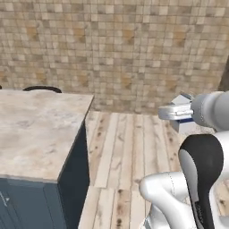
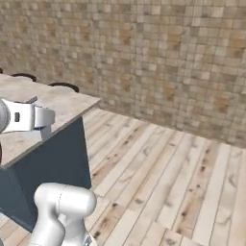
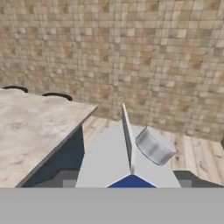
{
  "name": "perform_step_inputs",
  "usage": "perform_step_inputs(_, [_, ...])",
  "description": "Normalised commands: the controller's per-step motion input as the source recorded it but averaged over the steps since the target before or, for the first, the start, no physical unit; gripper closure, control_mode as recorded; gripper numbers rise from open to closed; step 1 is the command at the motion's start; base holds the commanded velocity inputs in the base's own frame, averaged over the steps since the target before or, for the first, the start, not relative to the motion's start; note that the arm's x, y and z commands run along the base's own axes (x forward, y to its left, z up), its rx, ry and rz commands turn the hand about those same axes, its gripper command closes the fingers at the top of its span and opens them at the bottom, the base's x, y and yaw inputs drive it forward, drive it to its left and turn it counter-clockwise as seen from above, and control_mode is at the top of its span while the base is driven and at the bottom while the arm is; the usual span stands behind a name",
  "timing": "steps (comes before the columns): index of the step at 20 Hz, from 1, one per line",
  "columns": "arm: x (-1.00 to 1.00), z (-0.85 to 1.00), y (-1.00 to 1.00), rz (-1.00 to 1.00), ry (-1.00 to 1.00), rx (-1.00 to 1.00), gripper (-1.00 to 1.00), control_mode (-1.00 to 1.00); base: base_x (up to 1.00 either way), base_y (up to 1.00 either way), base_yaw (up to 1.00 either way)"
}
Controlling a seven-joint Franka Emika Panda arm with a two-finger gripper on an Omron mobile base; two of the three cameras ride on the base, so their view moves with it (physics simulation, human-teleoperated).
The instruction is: Take out the milk from the fridge and place it on the tray on the counter. Then take the sugar cube near the tray and place it in the tray.
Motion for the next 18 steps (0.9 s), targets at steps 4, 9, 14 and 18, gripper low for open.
perform_step_inputs(4, [0.0,0.0,0.0,0.0,0.0,0.0,1.0,1.0,0.51,-0.32,0.85])
perform_step_inputs(9, [0.0,0.0,0.0,0.0,0.0,0.0,1.0,1.0,0.23,-0.05,0.57])
perform_step_inputs(14, [0.0,0.0,0.0,0.0,0.0,0.0,1.0,1.0,-0.03,0.91,0.02])
perform_step_inputs(18, [0.0,0.0,0.0,0.0,0.0,0.0,1.0,1.0,-0.2,1.0,0.0])
